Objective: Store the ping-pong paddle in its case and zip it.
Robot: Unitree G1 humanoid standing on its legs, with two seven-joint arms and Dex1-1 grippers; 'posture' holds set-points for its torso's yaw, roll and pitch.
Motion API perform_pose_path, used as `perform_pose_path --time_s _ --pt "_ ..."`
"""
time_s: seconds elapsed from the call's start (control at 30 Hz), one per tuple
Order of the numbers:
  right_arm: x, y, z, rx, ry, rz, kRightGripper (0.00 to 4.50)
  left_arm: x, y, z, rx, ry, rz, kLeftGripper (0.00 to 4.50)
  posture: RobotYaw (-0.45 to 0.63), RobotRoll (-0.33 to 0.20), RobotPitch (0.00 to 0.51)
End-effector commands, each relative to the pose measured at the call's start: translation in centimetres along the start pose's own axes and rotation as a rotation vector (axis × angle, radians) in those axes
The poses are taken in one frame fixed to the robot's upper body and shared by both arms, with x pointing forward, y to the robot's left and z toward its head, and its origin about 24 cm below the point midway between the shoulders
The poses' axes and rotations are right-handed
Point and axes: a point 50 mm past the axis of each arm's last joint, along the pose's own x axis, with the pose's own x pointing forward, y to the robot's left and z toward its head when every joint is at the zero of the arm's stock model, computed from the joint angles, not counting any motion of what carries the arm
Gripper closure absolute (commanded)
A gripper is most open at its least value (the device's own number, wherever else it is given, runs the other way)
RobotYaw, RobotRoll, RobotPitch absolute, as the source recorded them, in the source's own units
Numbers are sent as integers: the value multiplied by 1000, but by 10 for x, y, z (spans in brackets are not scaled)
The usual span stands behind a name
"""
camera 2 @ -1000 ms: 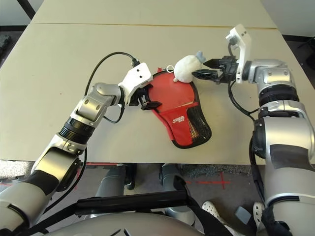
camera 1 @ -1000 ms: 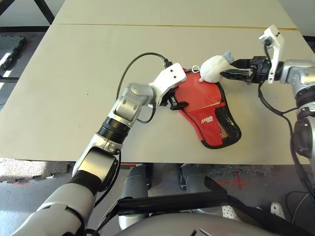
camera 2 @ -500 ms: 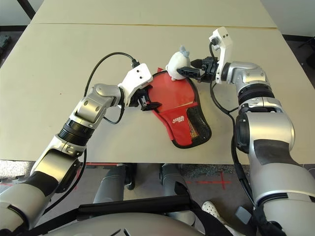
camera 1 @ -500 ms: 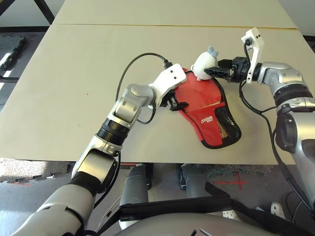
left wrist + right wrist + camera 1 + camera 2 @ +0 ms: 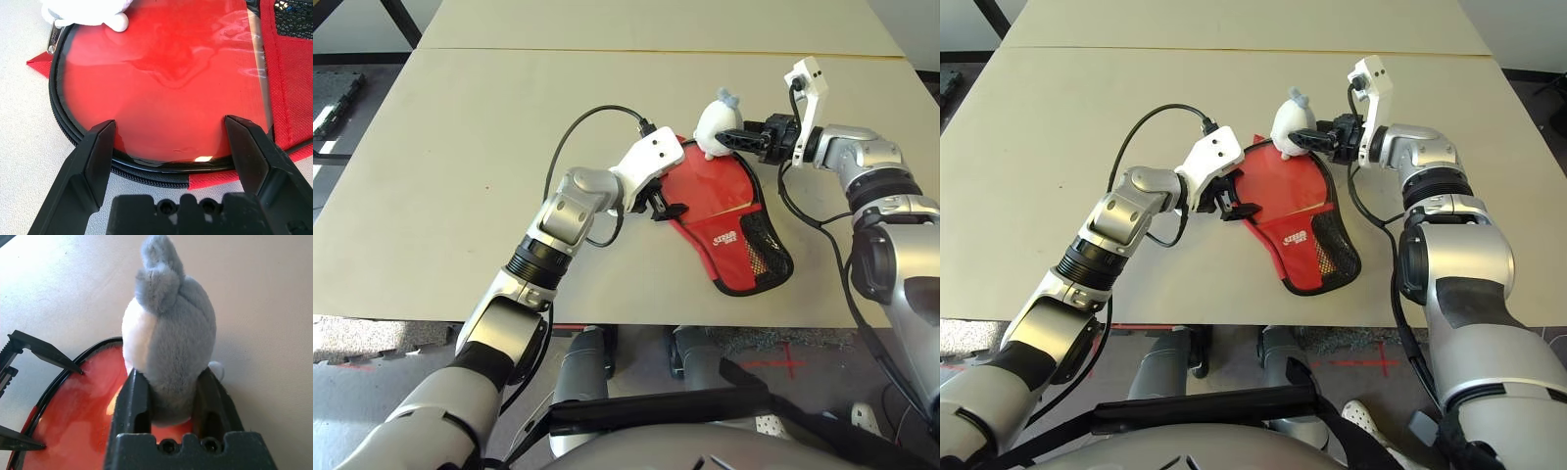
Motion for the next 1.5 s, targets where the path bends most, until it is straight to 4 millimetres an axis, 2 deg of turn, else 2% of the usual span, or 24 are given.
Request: perform_pose_path --time_s 0.03,0.1,0.5,0.83,1.2,1.5 --pt "-9 -5 -7 3 16 -22 4251 10 -10 -32 -76 128 -43 0 -29 0 247" --pt "-15 -8 -6 -4 18 -26 4493 11 -10 -32 -77 131 -46 0 -33 0 245" --pt "-61 -26 7 -75 56 -128 4493 18 -16 -35 -70 161 -80 0 -60 0 241" --pt "-87 -33 11 -106 118 -165 4493 21 -18 -36 -71 171 -87 0 -67 0 242" --pt "-140 -24 -1 -69 424 70 4493 23 -18 -36 -80 170 -81 0 -77 0 247" --pt "-149 2 -27 8 549 239 4493 25 -18 -35 -85 165 -82 0 -93 0 246"
